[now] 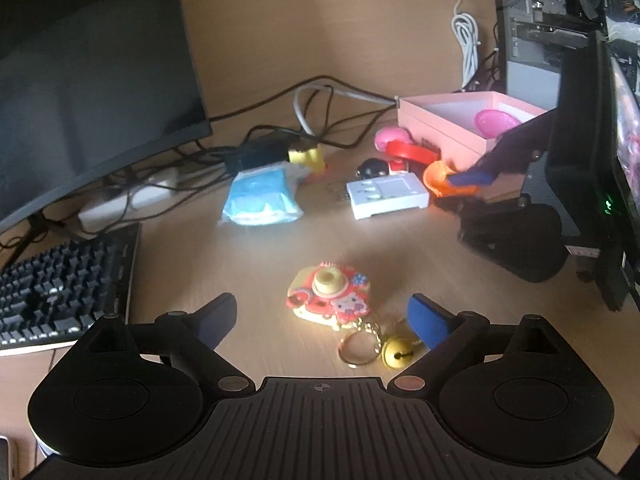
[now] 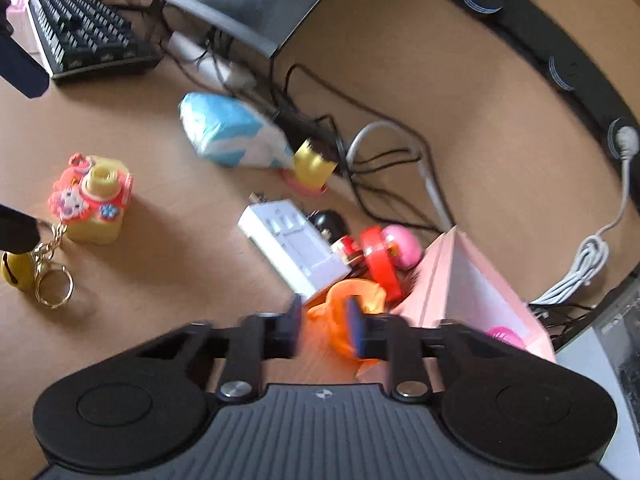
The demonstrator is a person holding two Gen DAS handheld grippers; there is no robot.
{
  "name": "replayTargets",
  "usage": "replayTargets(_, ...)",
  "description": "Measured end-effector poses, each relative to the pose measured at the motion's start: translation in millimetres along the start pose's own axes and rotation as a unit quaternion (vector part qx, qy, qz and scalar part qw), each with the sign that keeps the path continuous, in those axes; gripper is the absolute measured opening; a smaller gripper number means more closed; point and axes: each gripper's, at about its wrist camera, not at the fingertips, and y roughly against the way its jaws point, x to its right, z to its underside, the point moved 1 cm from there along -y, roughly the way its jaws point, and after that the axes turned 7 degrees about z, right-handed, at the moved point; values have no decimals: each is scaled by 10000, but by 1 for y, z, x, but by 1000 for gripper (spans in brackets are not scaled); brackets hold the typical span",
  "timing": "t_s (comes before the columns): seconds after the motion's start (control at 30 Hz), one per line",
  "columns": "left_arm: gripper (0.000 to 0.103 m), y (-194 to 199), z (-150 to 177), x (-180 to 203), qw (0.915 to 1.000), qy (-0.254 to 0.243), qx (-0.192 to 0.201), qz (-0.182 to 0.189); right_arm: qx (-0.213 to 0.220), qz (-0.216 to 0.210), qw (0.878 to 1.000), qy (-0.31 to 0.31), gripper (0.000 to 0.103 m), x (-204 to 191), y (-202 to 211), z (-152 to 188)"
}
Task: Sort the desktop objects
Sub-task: 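Grasp the orange toy with the right tool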
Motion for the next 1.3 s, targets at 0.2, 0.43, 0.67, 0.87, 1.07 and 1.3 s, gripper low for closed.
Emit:
replayTargets(0.2, 97, -10, 2, -6, 9997, 186, -171, 25, 221, -284, 9976, -591, 3, 27, 42, 10)
replayTargets(0.43, 97, -37, -8, -9, 9988, 422, -213, -112, 136, -566, 9909, -1214, 3, 70, 82, 36)
replayTargets(0.67, 98, -59, -13, 7, 9972, 602, -353, 286, 242, -351, 9923, -1161, 21, 70, 81, 43)
replayTargets(0.87, 99, -33, -4, 24, 9928, 371, -340, 1084, 573, -13, 9980, -269, 33, 38, 57, 22)
replayTargets(1.07, 100, -14, 4, 0, 9956, 590, -292, 673, 248, 345, 9974, 574, 33, 4, 4, 9)
replayTargets(1.3, 100, -18, 8, -18, 9940, 843, -418, 554, 51, 285, 9975, 642, 11, 2, 5, 11)
